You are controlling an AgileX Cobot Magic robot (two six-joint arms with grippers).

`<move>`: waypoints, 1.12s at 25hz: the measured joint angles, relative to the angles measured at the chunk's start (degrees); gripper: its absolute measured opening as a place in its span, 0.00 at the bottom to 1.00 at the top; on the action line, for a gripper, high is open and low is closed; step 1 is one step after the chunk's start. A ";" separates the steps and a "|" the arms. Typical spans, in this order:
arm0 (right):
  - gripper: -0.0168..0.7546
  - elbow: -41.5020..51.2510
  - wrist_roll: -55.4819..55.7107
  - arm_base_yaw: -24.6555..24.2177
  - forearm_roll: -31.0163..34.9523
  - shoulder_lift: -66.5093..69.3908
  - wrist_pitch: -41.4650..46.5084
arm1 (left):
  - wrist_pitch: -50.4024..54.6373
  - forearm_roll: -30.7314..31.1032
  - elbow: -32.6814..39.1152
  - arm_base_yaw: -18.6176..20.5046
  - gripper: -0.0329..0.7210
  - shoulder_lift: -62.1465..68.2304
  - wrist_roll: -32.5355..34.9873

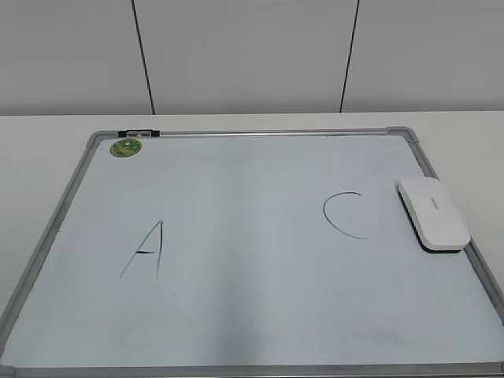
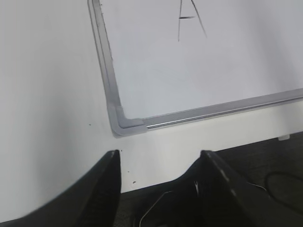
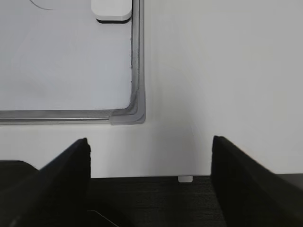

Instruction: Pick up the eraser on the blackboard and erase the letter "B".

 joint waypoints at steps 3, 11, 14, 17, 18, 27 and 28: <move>0.78 0.40 1.48 0.00 -0.67 0.00 -0.95 | -0.34 1.46 0.00 0.00 0.56 -0.03 0.00; 0.78 2.16 1.84 0.00 -1.48 0.00 -2.78 | -1.29 3.33 0.00 0.00 0.56 -0.03 0.00; 0.78 2.59 1.92 0.00 -1.37 0.00 -3.16 | -1.29 4.03 0.00 0.00 0.56 -0.03 -0.14; 0.78 2.59 1.92 0.00 -1.26 0.00 -3.44 | -1.66 4.27 1.23 0.00 0.56 -0.03 -0.30; 0.78 2.59 1.92 0.00 -1.26 0.00 -3.48 | -1.65 4.27 2.12 0.00 0.56 -0.03 -0.39; 0.78 2.59 1.96 0.00 -1.26 0.00 -3.58 | -4.06 5.08 4.76 0.00 0.56 -0.03 -0.69; 0.78 2.59 1.96 0.00 -1.26 0.00 -3.58 | -4.14 5.22 4.76 0.00 0.56 -0.03 -0.69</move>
